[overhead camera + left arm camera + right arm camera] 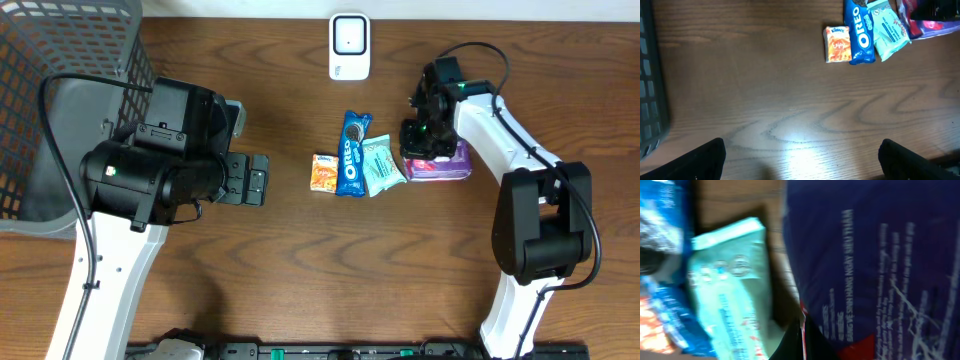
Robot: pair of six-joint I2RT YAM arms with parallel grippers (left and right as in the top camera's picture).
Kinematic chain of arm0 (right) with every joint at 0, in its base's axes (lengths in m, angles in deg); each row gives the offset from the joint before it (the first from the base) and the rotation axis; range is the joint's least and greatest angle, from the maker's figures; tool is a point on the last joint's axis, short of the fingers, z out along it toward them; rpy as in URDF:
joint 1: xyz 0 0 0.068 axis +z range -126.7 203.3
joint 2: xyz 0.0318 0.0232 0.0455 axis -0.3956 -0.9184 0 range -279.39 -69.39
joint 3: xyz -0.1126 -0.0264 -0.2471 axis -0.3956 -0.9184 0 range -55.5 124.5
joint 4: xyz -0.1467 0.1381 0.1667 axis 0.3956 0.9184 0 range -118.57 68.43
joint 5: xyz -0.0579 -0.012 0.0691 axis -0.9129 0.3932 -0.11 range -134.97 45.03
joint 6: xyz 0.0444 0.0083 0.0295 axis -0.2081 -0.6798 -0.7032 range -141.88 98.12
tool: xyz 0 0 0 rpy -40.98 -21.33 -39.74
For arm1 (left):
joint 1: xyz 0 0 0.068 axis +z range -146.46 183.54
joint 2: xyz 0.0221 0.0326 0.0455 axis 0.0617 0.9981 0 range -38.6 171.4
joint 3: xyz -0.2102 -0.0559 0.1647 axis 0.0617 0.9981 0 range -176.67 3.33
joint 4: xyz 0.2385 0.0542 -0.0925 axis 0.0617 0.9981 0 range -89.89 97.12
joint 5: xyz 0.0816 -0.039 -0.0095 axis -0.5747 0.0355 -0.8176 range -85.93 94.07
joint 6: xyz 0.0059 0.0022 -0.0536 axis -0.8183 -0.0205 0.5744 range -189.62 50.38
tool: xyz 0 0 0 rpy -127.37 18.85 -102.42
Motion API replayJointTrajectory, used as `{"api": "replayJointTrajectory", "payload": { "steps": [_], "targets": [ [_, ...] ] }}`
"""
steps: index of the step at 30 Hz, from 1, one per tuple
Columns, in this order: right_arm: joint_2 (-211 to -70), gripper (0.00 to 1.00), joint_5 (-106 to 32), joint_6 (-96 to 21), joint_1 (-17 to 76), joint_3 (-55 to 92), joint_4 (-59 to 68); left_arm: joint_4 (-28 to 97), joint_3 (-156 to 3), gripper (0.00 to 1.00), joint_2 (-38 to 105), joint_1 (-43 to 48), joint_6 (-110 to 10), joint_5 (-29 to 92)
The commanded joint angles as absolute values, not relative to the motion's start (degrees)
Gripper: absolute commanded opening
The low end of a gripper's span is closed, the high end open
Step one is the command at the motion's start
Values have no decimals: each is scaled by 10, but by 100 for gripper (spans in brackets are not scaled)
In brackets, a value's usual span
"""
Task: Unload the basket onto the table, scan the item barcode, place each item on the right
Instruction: 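Set the purple-red pack down at right and release, then grasp the mint-green pouch with the right gripper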
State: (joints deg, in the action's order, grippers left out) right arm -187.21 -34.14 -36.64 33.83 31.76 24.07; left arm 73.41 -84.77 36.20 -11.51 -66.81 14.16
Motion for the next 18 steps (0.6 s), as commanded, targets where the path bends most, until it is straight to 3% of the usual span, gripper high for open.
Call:
{"api": "replayJointTrajectory", "payload": {
  "steps": [1, 8, 13, 18],
  "targets": [
    [-1871, 1, -440, -379, 333, 328, 260, 736, -853, 98, 364, -112, -667, 134],
    [-1871, 1, -557, -379, 330, 387, 318, 736, -853, 98, 364, -112, -667, 134],
    [-1871, 2, -453, -363, 335, 410, 317, 736, -853, 98, 364, -112, -667, 134],
    [-1872, 31, -318, -297, 343, 393, 292, 736, -853, 98, 364, -112, -667, 134]
  ]
}}
